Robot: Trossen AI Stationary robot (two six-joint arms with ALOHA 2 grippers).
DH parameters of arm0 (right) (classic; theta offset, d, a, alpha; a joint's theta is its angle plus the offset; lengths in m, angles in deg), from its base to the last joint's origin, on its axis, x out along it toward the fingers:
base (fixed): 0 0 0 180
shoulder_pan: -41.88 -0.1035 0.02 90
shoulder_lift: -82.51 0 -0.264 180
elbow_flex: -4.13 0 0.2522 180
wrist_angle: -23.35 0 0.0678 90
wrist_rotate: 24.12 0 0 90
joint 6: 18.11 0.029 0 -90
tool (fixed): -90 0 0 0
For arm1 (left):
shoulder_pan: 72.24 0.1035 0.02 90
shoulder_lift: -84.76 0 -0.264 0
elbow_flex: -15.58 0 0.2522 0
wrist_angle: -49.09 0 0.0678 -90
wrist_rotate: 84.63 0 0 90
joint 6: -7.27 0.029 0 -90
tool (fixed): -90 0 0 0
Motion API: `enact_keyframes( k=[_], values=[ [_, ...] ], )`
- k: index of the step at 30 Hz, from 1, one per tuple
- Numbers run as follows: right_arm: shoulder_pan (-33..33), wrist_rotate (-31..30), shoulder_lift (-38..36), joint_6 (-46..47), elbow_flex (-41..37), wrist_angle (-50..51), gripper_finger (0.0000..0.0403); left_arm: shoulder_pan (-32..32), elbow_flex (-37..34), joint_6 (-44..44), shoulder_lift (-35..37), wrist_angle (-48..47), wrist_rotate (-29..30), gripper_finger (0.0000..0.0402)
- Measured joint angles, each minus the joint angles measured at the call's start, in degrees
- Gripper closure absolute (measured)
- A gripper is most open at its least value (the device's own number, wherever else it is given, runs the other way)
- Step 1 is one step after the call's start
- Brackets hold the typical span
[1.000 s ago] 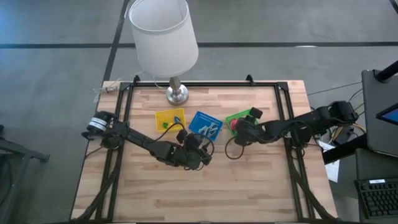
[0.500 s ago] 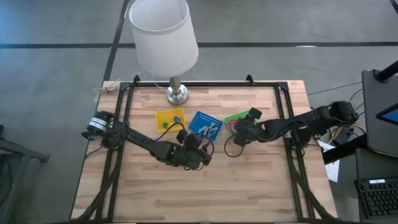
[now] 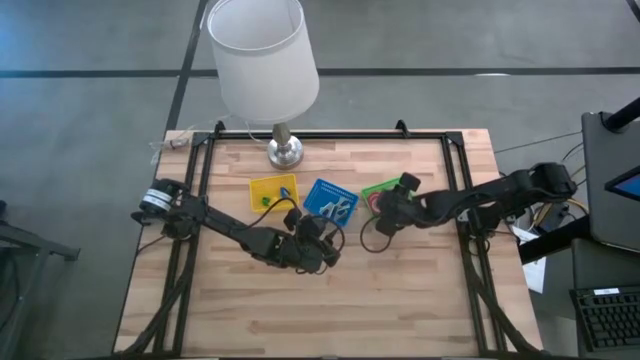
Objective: Pick and place Stapler, Stapler remover, tape
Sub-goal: Return to Home Position
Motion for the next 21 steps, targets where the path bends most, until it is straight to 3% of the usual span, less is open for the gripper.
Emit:
enact_keyframes(
  k=[9,21],
  values=[
    [-1.93,4.53,-4.92,3.52,5.11,7.20,0.0235,-0.70,0.01,2.26,0.04,-1.39,-2.06,0.0225],
    [-12.74,6.24,-15.73,2.83,4.57,10.49,0.0283,-3.78,0.00,1.88,6.58,-12.24,-0.12,0.0225]
  ],
)
